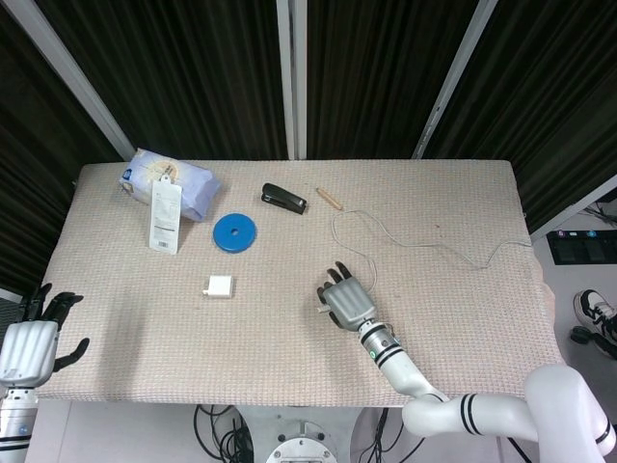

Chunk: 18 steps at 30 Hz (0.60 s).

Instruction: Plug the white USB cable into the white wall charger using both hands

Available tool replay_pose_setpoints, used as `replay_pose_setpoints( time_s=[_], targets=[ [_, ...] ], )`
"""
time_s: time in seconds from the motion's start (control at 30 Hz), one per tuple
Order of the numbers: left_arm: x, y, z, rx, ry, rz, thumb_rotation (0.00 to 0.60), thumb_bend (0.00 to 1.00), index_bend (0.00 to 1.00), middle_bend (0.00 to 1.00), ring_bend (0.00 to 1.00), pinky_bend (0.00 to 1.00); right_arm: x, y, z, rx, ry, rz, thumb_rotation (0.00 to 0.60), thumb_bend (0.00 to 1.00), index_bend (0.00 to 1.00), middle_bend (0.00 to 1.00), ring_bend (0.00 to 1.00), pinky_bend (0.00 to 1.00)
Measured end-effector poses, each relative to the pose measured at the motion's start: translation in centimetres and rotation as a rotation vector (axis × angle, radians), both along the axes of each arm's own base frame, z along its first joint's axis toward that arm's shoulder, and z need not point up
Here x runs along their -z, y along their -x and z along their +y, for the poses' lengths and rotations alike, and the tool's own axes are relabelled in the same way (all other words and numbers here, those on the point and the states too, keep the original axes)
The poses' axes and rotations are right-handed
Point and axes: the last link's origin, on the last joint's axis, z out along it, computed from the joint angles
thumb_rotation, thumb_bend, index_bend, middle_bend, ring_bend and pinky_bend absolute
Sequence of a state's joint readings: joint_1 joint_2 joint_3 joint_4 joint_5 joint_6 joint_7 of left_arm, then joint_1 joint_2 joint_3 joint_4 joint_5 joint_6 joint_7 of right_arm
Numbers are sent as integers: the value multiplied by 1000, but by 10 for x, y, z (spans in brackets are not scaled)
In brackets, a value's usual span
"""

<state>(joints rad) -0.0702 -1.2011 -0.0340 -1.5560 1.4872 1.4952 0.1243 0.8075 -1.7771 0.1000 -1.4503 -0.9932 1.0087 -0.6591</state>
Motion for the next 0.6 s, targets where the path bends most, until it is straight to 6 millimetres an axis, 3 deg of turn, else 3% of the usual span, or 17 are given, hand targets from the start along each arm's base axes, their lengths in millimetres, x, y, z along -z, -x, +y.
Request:
replay_pose_setpoints(
  time_s=[0.6],
  targets=[
    [0, 3, -1, 0, -4, -8, 600, 220, 229, 188, 16, 0, 5, -1, 5, -7, 17, 44, 600, 321, 482, 419, 132, 54]
  ],
)
